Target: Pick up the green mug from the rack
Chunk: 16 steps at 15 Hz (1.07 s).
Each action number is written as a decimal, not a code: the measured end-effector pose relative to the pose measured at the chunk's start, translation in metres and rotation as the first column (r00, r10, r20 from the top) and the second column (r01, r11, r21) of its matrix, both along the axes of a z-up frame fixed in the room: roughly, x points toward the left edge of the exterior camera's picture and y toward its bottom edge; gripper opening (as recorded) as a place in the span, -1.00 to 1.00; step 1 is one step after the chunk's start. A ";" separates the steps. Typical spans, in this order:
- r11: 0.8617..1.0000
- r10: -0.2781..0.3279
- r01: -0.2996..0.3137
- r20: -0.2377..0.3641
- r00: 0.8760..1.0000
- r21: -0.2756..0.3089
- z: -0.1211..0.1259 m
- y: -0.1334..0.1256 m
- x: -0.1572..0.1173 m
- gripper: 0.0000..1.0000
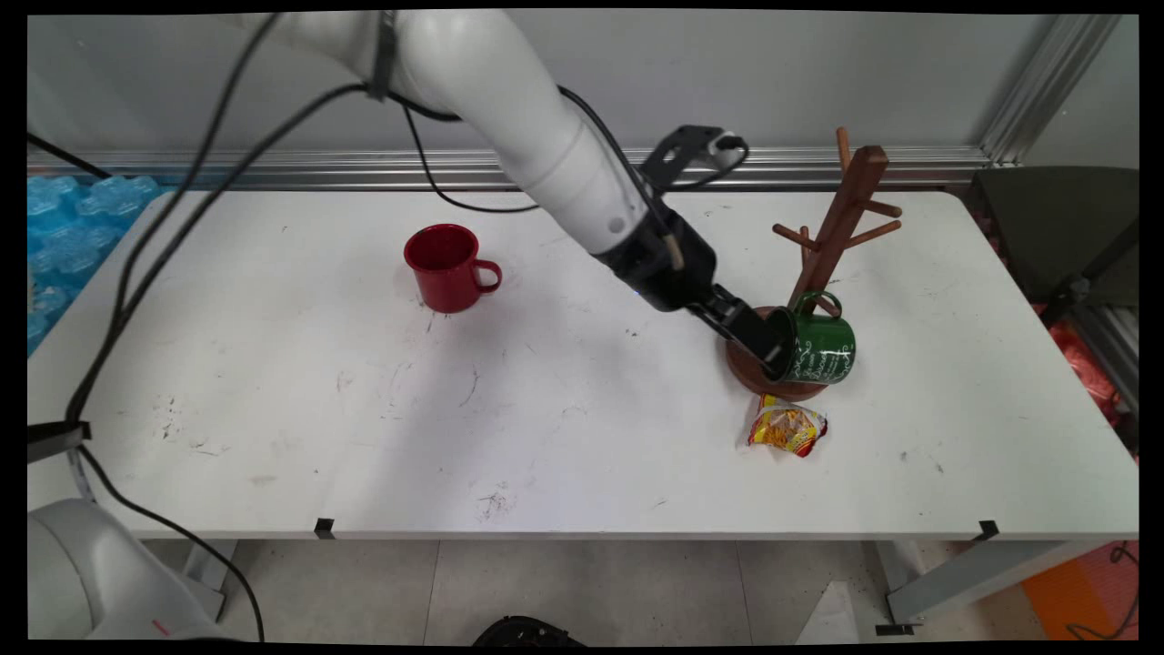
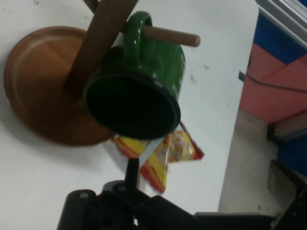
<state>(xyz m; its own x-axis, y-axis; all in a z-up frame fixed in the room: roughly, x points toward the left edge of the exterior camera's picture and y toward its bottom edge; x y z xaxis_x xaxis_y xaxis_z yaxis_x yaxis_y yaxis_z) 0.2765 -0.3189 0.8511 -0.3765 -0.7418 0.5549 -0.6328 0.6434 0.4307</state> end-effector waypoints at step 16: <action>0.995 0.094 -0.092 -0.112 0.989 0.030 -0.061 -0.028 -0.043 1.00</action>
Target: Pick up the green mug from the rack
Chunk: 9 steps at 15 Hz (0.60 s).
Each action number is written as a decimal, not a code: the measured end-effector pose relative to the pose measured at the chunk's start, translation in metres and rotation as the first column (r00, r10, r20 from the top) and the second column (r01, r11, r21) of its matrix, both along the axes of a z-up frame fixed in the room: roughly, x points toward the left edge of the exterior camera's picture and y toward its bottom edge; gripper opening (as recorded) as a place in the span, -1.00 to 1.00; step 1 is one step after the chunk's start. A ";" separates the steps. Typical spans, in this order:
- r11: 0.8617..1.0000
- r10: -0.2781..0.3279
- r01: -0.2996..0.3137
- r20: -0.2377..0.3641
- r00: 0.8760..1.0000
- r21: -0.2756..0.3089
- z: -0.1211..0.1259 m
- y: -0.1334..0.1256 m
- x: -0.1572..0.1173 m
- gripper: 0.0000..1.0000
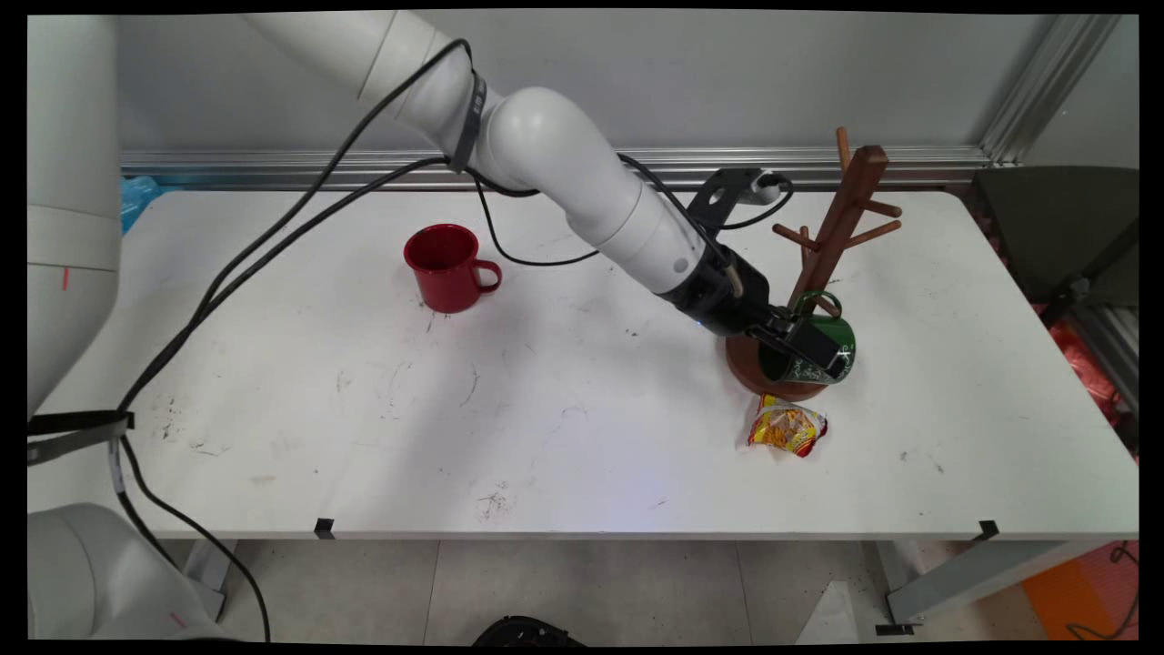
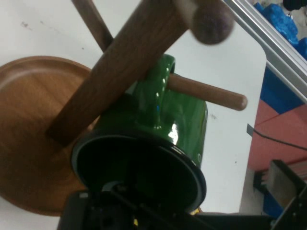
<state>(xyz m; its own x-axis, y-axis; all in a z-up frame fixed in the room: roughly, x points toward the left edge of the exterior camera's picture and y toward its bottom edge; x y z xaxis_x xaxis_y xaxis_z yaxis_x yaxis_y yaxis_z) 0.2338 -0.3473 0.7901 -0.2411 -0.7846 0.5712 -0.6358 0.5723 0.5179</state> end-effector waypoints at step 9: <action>1.000 0.017 -0.017 -0.025 1.000 -0.011 -0.012 0.003 -0.008 -1.00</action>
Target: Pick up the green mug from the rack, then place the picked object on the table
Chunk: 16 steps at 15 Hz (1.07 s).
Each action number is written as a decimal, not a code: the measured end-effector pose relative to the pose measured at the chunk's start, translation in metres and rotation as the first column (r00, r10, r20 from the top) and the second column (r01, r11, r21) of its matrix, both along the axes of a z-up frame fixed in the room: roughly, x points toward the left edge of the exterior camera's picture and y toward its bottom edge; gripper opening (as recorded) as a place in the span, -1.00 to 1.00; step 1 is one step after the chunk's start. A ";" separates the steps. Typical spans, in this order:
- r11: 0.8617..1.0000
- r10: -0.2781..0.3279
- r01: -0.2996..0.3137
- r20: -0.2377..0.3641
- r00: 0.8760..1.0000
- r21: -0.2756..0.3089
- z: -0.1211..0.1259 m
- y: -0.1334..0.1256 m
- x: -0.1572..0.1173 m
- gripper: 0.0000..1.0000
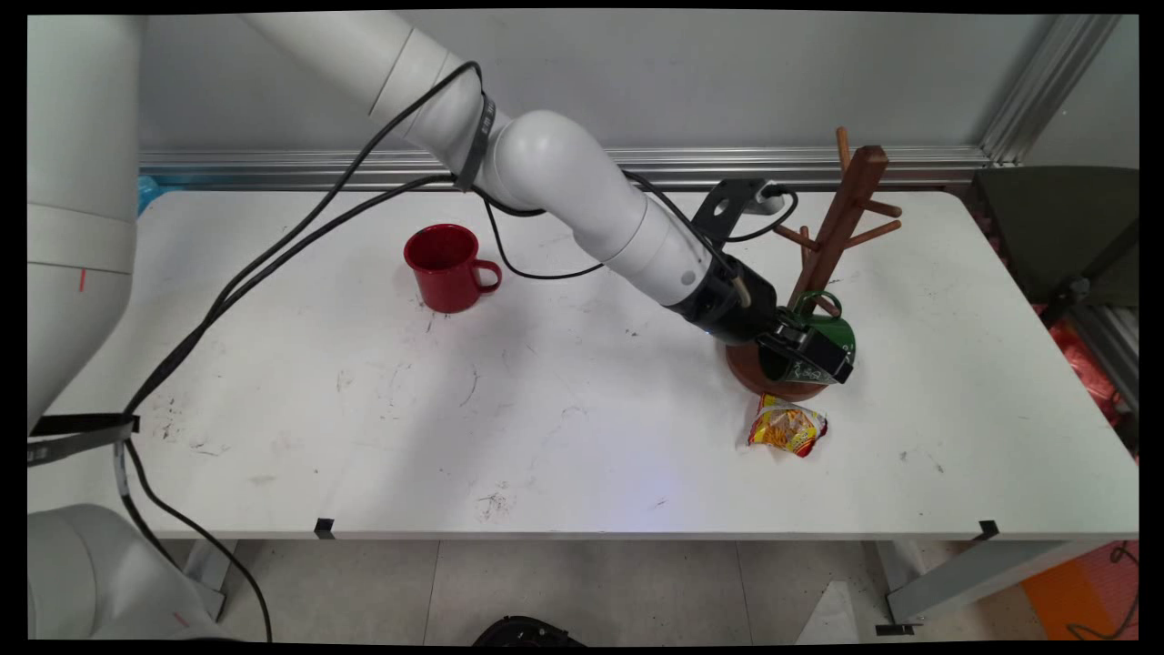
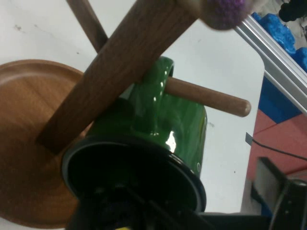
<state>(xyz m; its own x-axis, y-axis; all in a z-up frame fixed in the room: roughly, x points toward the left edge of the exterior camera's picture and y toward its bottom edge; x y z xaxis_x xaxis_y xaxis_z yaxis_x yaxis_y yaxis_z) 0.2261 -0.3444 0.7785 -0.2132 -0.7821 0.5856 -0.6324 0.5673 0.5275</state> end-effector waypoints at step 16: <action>0.999 0.010 -0.010 0.005 1.000 -0.038 -0.002 0.015 -0.001 -1.00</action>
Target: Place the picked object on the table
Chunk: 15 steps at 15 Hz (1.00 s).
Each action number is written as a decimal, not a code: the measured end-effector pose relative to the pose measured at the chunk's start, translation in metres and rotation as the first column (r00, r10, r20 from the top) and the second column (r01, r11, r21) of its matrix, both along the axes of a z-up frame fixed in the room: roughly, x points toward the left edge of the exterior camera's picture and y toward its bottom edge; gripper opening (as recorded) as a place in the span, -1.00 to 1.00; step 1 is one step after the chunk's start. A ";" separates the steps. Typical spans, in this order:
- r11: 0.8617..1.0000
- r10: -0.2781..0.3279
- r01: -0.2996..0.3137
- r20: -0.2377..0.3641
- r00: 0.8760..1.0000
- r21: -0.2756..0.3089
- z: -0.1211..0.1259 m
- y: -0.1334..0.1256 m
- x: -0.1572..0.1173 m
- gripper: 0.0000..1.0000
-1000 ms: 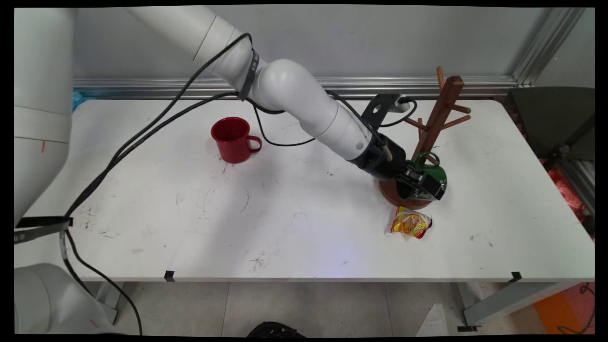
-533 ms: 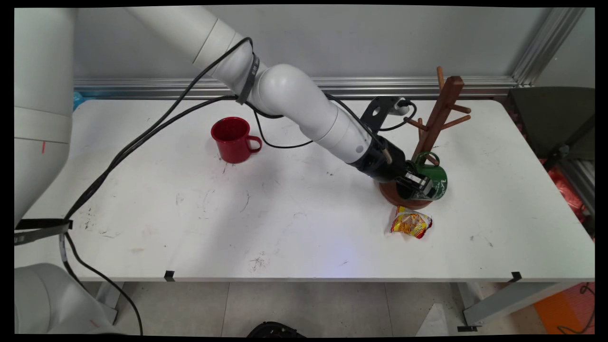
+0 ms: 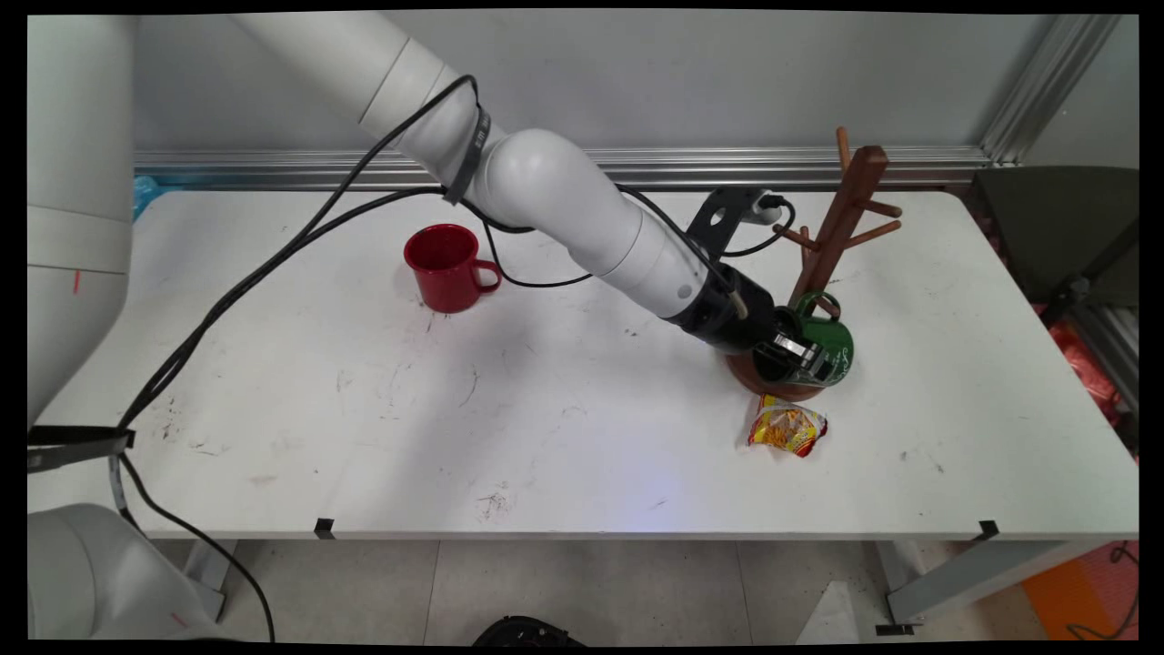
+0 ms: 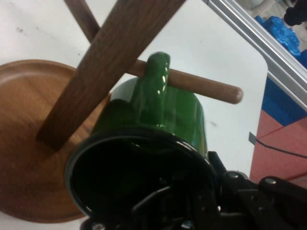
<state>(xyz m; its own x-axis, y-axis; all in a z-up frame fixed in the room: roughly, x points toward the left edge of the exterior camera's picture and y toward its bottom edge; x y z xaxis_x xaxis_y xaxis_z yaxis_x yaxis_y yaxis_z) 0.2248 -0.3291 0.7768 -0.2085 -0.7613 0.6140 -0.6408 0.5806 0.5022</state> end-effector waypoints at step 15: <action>0.996 -0.078 0.076 -0.046 0.996 -0.043 0.035 0.033 -0.003 -1.00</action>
<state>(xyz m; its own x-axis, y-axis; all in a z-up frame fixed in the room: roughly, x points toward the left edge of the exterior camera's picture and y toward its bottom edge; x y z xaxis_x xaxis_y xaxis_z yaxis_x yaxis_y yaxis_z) 0.2219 -0.2965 0.8113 -0.2356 -0.7180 0.6549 -0.5691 0.6482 0.5059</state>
